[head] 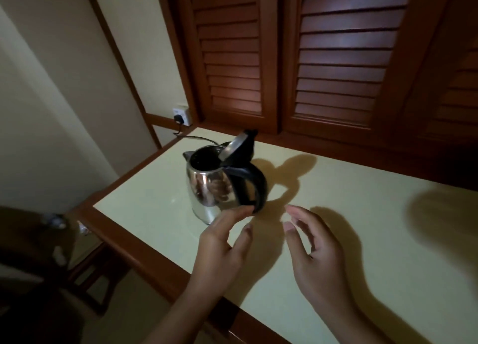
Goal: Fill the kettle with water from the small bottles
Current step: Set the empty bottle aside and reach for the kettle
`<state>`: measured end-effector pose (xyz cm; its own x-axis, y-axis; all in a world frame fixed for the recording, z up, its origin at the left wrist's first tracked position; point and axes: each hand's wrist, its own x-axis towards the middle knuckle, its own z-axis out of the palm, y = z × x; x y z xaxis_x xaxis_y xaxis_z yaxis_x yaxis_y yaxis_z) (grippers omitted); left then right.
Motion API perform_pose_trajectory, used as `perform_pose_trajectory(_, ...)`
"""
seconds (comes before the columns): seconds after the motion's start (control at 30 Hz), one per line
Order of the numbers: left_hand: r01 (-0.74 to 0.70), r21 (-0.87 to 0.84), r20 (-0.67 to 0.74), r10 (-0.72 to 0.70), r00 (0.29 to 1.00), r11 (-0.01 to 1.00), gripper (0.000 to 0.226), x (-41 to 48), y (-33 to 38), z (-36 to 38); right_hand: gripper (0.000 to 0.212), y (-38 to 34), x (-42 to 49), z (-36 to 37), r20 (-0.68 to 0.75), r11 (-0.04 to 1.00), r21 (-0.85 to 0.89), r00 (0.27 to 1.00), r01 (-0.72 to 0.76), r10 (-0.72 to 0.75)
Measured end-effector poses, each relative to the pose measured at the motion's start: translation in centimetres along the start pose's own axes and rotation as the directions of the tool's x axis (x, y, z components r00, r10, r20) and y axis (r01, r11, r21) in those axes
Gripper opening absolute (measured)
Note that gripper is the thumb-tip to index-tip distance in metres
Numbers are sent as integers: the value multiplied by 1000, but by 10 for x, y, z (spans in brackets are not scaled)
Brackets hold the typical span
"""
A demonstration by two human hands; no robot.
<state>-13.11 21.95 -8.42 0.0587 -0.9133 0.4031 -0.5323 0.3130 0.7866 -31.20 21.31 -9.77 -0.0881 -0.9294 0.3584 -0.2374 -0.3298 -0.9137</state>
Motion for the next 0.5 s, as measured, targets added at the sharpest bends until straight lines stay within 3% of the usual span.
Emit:
perform_pose_trajectory(0.13,9,-76,-16,-10,1000,997,29,18,-41,-52,31,-14,8,57,-159,996,91,987,-18,32)
perform_pose_trajectory(0.27,-42,-135,10,43,999,990,29,48,-75,-96,43,-30,16,101,-367,1000,26,930,7,3)
perform_pose_trajectory(0.5,-50,-249,54,65,996,967,24,88,-104,-126,60,-69,43,134,-491,996,-72,871,-47,6)
